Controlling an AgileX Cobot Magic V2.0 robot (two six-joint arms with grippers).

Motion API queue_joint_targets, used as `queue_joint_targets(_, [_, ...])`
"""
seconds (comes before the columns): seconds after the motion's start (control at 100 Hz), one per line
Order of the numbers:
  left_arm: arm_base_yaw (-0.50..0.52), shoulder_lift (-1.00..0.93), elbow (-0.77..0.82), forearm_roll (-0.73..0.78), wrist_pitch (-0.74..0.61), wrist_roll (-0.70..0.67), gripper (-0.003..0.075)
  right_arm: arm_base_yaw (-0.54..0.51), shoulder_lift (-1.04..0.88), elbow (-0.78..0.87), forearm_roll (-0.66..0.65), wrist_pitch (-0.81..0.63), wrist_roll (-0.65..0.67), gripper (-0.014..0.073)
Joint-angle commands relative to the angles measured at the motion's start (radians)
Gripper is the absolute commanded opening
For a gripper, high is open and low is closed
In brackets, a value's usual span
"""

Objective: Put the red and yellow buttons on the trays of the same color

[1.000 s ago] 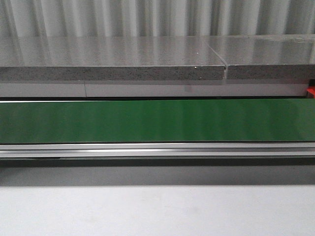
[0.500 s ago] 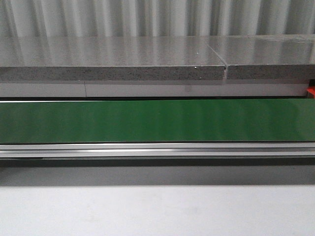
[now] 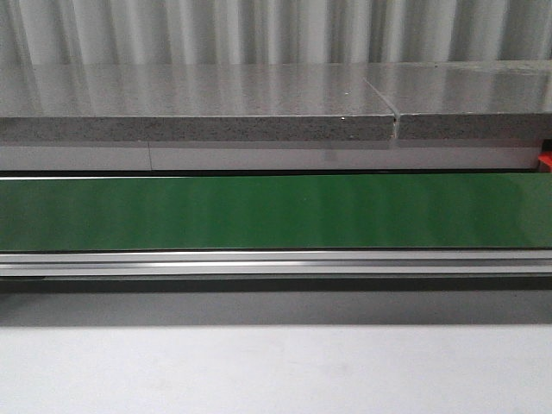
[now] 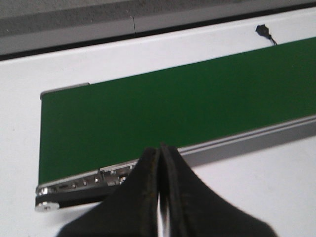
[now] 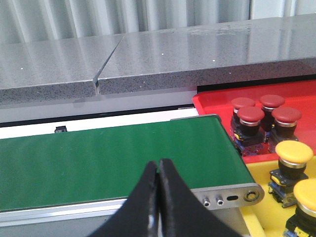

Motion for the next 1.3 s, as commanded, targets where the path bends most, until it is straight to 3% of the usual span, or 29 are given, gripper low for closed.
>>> queue_joint_targets(0.0, [0.033, -0.018, 0.035, -0.006, -0.255, -0.011, -0.0021, -0.004, -0.012, -0.013, 0.004, -0.084, -0.009, -0.0069])
queue_joint_targets(0.11, [0.087, -0.071, 0.153, -0.107, -0.494, -0.011, -0.0021, -0.004, -0.012, -0.013, 0.004, -0.084, -0.009, -0.0069])
queue_joint_targets(0.31, [0.164, -0.17, 0.292, -0.112, -0.536, 0.049, -0.0021, -0.004, -0.012, -0.013, 0.004, -0.084, -0.009, -0.0069])
queue_joint_targets(0.5, [0.178, -0.284, 0.463, -0.112, -0.71, 0.057, -0.0021, -0.004, -0.012, -0.013, 0.004, -0.084, -0.009, -0.0069])
queue_joint_targets(0.83, [0.178, -0.525, 0.7, -0.1, -0.787, 0.057, -0.0021, -0.004, -0.012, -0.013, 0.004, -0.084, -0.009, -0.0069])
queue_joint_targets(0.86, [0.178, -0.552, 0.694, -0.1, -0.71, 0.057, -0.0021, -0.004, -0.012, -0.013, 0.004, -0.084, -0.009, -0.0069])
queue_joint_targets(1.29, [0.178, -0.541, 0.694, -0.102, -0.754, 0.055, -0.0021, -0.004, -0.011, -0.013, 0.004, -0.084, -0.009, -0.0069])
